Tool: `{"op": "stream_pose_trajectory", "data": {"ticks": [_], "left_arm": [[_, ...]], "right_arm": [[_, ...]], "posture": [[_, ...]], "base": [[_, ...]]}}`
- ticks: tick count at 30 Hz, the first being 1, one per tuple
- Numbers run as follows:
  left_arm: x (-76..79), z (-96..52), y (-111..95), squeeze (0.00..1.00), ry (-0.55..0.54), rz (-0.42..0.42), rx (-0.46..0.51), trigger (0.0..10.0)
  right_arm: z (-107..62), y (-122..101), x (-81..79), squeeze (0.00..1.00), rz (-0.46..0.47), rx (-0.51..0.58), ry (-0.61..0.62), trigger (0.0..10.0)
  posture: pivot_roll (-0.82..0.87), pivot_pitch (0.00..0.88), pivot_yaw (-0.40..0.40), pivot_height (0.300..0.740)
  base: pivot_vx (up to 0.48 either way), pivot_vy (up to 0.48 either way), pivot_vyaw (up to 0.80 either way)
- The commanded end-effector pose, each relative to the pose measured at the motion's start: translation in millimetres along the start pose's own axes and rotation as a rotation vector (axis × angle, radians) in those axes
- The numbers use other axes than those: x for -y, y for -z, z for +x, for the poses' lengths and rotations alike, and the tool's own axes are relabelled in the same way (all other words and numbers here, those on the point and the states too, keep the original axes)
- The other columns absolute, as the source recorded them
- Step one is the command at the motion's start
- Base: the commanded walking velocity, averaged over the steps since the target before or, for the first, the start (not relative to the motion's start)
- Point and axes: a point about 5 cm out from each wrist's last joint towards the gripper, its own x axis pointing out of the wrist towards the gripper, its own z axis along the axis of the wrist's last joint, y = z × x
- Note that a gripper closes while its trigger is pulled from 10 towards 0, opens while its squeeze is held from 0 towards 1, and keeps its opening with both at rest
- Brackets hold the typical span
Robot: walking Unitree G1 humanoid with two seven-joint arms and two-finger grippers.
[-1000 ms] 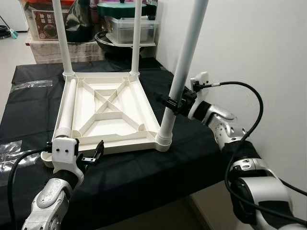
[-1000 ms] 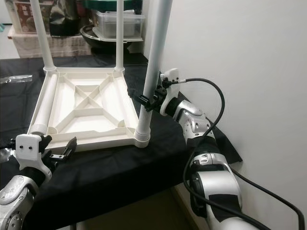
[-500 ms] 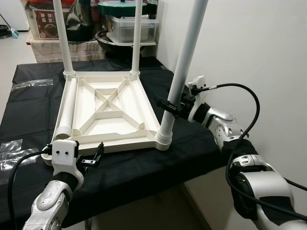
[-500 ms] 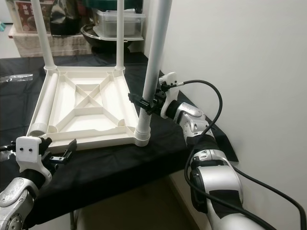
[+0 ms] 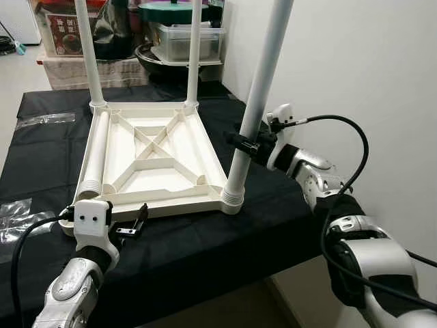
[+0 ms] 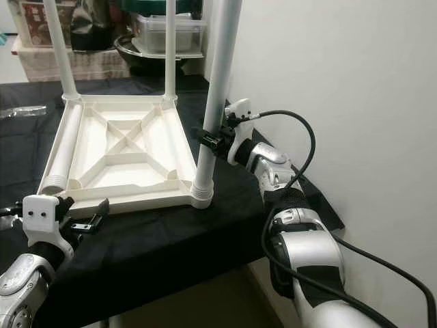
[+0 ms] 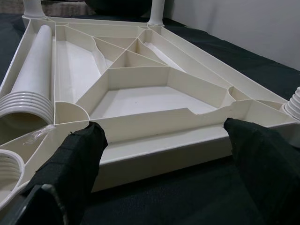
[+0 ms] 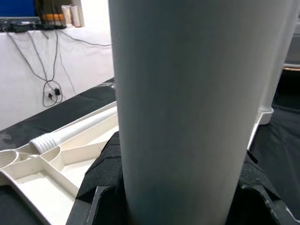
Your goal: Building children table
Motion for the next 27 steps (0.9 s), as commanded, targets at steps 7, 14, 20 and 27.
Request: {"op": "stream_pose_trajectory", "data": {"ticks": [7, 14, 20, 27], "left_arm": [[3.0, -0.3, -0.8, 0.00, 0.016, -0.005, 0.009, 10.0], [3.0, -1.1, -0.5, 0.00, 0.011, -0.008, 0.010, 10.0], [4.2, 2.3, -0.5, 0.00, 0.015, -0.007, 0.009, 10.0], [-0.5, 1.8, -1.4, 0.00, 0.001, 0.003, 0.013, 10.0]], "right_arm": [[4.6, 8.0, 1.7, 0.00, 0.018, -0.035, 0.125, 0.0], [8.6, 37.5, 2.8, 0.00, 0.063, -0.145, 0.699, 0.0], [41.8, 58.6, -59.5, 0.00, 0.170, -0.096, 0.746, 0.0], [49.3, 55.6, -73.0, 0.00, 0.163, -0.077, 0.739, 0.0]], "posture": [[0.09, 0.000, -0.118, 0.740], [0.08, 0.000, -0.120, 0.740], [0.09, 0.000, -0.112, 0.740], [0.09, 0.000, -0.125, 0.740]], "base": [[0.000, 0.000, 0.00], [0.000, 0.000, 0.00], [0.000, 0.000, 0.00], [0.000, 0.000, 0.00]]}}
